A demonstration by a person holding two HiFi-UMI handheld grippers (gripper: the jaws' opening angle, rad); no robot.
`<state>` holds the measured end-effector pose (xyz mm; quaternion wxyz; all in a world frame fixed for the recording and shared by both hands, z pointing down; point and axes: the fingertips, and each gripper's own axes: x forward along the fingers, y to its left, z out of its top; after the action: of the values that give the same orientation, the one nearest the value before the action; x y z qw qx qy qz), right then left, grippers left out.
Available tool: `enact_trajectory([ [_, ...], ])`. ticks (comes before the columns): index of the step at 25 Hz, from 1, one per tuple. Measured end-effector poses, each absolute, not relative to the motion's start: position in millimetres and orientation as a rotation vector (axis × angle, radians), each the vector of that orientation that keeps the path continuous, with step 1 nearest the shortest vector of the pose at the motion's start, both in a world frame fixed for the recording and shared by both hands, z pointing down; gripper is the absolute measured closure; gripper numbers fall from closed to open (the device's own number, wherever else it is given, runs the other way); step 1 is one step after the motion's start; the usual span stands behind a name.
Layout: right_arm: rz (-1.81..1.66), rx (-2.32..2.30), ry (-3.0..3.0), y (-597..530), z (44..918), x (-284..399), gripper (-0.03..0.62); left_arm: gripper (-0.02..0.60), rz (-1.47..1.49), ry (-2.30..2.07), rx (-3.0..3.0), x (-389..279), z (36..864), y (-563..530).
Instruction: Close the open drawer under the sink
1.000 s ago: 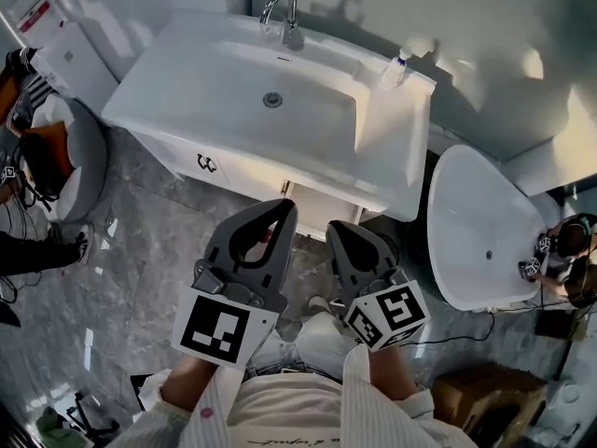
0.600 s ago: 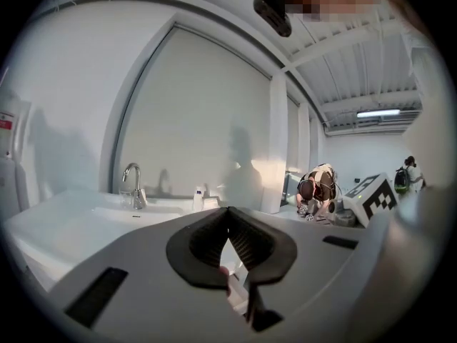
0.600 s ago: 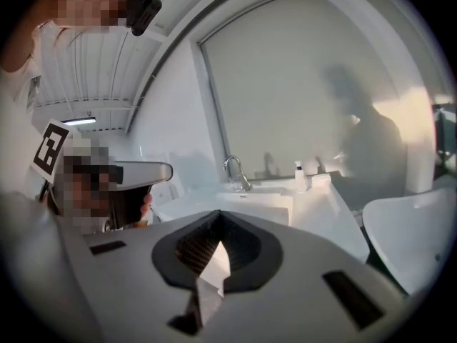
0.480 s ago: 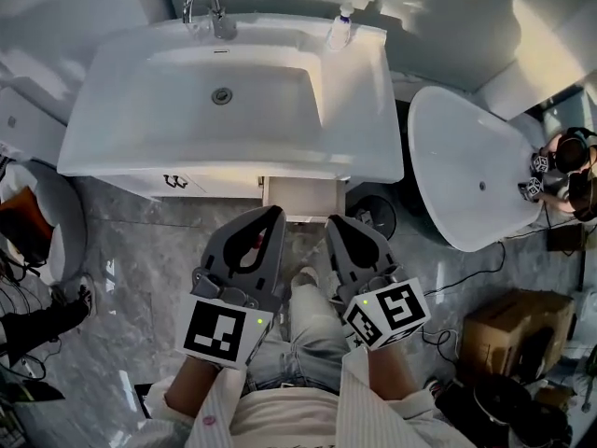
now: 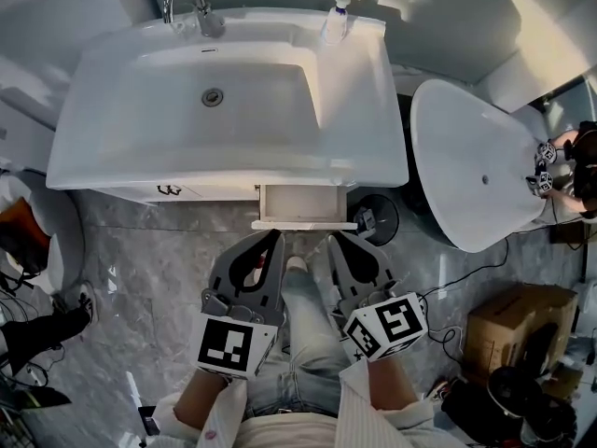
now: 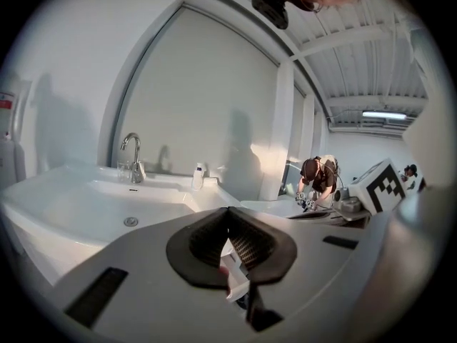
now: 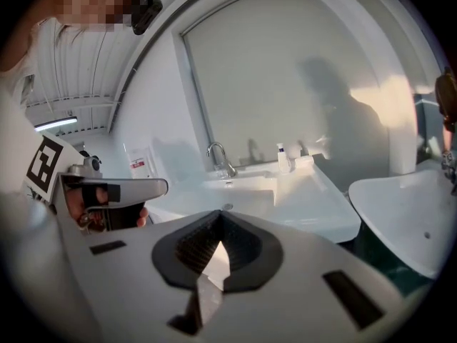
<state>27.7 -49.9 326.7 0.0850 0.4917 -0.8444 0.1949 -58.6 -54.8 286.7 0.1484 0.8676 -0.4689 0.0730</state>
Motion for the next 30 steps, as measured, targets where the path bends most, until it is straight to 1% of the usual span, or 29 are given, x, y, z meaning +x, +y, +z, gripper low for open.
enact_trajectory([
  [18,0.673,1.522,-2.373,-66,439,39,0.585,0.566,0.281,-1.263,2.448,-46,410,-67],
  [30,0.754,1.515,-2.296,-60,530,43,0.585,0.566,0.403,-1.265,2.412,-52,506,-62],
])
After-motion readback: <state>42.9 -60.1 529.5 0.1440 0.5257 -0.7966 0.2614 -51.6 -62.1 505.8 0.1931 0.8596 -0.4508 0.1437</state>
